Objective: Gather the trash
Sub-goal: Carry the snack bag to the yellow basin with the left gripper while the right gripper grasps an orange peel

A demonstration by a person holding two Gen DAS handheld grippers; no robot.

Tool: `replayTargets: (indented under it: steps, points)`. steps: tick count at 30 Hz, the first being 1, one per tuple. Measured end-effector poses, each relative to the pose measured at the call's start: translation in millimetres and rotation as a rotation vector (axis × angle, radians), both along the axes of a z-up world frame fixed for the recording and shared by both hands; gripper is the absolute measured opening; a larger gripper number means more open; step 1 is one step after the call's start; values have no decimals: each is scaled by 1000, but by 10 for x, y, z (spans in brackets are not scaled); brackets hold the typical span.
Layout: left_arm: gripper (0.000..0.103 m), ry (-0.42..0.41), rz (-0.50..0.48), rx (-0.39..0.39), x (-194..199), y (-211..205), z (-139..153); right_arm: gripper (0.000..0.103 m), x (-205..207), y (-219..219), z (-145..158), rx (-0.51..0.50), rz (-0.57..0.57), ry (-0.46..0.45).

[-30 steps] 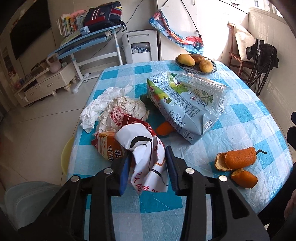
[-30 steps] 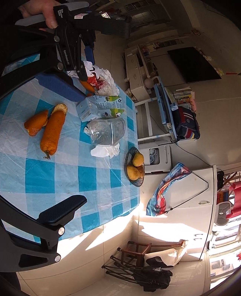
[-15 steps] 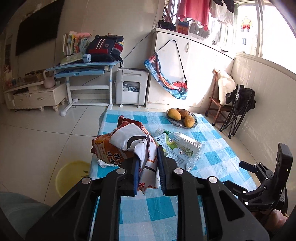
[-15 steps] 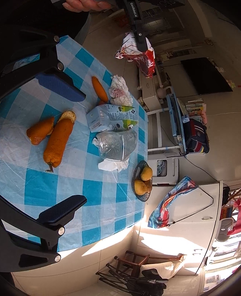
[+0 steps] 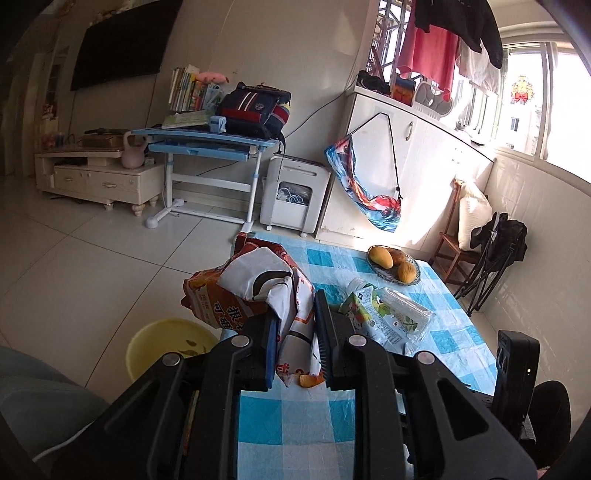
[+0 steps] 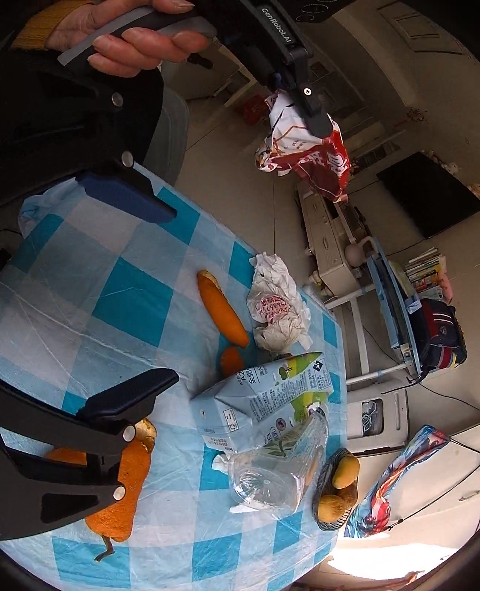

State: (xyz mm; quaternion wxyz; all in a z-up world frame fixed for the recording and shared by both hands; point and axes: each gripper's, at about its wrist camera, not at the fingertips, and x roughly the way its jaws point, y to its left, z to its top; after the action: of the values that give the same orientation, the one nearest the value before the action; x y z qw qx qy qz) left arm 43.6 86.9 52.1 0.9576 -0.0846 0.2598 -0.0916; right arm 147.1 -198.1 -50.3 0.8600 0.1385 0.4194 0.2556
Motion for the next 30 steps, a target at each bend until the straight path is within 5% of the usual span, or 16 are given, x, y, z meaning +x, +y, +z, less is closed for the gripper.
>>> replayTargets:
  steps: [5, 10, 16, 23, 30]
  points:
    - [19, -11, 4, -24, -76, 119, 1, 59, 325, 298, -151, -11, -89, 91]
    - [19, -20, -1, -21, -125, 151, -5, 56, 543, 462, -155, -101, -133, 76]
    - [19, -23, 3, -38, -139, 159, 2, 20, 635, 392, -195, -147, -87, 74]
    - [19, -18, 24, -93, -142, 316, -9, 16, 344, 200, -126, -68, -51, 28]
    - [19, 19, 145, -209, -74, 898, 11, 16, 310, 566, 102, -19, 69, -35]
